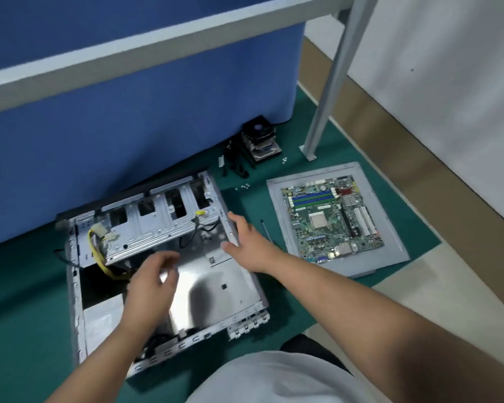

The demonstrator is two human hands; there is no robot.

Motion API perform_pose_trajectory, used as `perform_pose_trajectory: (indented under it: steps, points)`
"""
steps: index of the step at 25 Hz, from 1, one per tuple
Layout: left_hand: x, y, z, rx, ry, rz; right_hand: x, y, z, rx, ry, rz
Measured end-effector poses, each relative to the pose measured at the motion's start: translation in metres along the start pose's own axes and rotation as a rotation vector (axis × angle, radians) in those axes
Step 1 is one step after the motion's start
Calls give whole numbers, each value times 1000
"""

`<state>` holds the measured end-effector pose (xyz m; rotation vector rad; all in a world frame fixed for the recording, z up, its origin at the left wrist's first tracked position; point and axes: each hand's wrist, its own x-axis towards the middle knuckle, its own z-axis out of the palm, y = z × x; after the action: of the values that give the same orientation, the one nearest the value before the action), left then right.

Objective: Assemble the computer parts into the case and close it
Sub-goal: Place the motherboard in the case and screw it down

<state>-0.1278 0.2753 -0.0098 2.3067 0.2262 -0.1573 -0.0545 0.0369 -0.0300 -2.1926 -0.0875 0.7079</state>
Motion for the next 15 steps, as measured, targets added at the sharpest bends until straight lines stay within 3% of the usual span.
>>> perform_pose_trajectory:
  steps: [2,6,10,15]
  points:
    - [20,49,31,-111,-38,76,-3,11,-46,1,11,-32]
    - [63,139,120,-221,-194,132,-16,93,-145,-105,250,80]
    - [86,179,212,-192,-475,-186,-34,201,-210,-238,311,412]
    - [87,165,271,-256,-519,-559,-29,269,-219,-214,231,638]
